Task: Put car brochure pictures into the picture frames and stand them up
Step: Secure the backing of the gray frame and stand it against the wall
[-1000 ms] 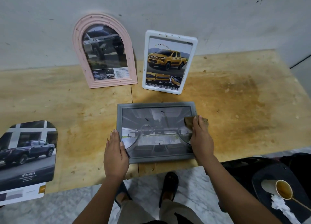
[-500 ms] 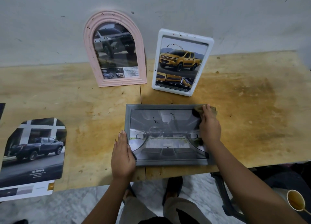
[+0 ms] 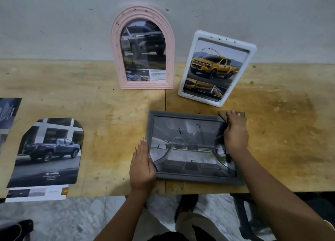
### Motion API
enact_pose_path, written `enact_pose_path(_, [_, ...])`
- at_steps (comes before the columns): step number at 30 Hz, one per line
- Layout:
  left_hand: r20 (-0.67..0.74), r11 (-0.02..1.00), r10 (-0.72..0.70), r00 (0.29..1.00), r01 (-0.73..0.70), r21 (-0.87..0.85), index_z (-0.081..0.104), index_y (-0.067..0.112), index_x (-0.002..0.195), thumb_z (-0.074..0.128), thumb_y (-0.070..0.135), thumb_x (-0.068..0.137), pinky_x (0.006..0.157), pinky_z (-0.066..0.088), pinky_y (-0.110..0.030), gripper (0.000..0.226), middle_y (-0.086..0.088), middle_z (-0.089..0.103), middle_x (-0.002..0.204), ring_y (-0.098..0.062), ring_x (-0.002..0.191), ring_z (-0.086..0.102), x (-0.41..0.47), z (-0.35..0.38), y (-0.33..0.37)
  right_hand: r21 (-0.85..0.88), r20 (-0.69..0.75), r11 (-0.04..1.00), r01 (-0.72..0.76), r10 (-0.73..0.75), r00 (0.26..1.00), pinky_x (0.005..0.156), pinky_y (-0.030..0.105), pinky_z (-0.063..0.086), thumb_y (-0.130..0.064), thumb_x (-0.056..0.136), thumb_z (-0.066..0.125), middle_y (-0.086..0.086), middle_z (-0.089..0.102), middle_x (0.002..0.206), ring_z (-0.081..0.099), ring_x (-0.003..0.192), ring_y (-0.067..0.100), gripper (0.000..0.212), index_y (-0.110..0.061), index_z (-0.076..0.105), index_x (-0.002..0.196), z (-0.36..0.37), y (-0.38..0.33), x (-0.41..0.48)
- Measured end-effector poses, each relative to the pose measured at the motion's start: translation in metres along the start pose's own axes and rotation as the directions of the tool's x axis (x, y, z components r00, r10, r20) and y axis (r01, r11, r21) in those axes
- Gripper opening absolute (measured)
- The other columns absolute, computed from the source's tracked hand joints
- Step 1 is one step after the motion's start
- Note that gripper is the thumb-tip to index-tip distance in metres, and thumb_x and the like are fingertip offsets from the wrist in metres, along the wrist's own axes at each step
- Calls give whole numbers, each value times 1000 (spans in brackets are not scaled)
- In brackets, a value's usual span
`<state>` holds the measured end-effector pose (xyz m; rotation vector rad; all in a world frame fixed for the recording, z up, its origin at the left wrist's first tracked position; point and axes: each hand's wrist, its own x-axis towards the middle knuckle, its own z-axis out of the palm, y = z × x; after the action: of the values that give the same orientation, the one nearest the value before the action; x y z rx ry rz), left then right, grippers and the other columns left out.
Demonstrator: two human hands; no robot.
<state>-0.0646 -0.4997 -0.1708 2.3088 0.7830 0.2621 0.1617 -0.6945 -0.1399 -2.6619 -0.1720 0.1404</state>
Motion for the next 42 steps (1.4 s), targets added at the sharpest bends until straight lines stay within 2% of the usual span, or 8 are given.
enact_pose_path(6, [-26,999,-12,1000,10,-53,30,10,146,32,13,92,115,10,-20,54,7,27,147,-1,138,17,1,0,2,-98,-6,977,188,-189,982,79,42,51,12,78,42,12,56,107,53,102,31,55,-22,61,117,4,-26,5])
enact_pose_path(15, [-54,999,6,999,-8,-48,35,7,143,29,17,94,115,11,-21,50,2,32,147,-1,138,18,0,1,0,230,235,917,327,-378,895,64,23,29,0,93,42,16,62,91,56,84,29,21,-1,62,100,34,-133,-12])
enact_pose_path(21, [-33,999,21,999,-20,31,34,6,143,23,23,92,114,22,-32,55,0,32,150,-6,140,20,0,3,-5,494,134,869,9,-86,987,63,7,39,-11,100,34,-1,56,105,53,90,12,30,-11,58,119,-14,-131,-4])
enact_pose_path(24, [-30,999,24,999,-23,27,33,5,144,22,22,91,114,23,-33,57,-4,34,150,-13,141,23,1,3,-5,608,40,788,-98,93,995,75,23,44,-15,100,35,3,59,113,53,105,18,30,-14,57,121,-41,-105,-6])
enact_pose_path(29, [-42,999,40,998,-39,23,34,1,142,23,22,90,114,25,-35,57,-9,37,148,-10,139,24,0,3,-3,306,-261,952,-2,86,961,74,22,36,-16,100,36,3,62,113,56,98,20,33,-13,54,128,-52,-57,-44])
enact_pose_path(31, [-41,999,37,998,-37,18,33,2,143,24,22,90,113,27,-37,58,-9,37,148,-13,138,27,2,2,-1,250,-130,968,-19,52,990,71,28,41,-20,100,36,12,64,114,59,94,26,35,-14,50,131,-35,-41,-56])
enact_pose_path(34, [-40,999,42,998,-42,9,34,2,143,25,21,89,111,32,-40,57,-10,38,147,-20,137,33,2,1,1,70,260,996,-49,29,965,110,37,28,-30,100,38,15,33,150,32,137,27,49,-9,34,143,-7,-23,-65])
enact_pose_path(42, [-26,999,37,999,-37,21,34,4,143,27,28,94,114,22,-31,56,-7,35,149,-17,139,29,1,2,-2,-108,181,986,130,-109,977,117,39,-2,-27,102,31,6,13,157,5,146,20,50,-14,21,149,15,-14,-69])
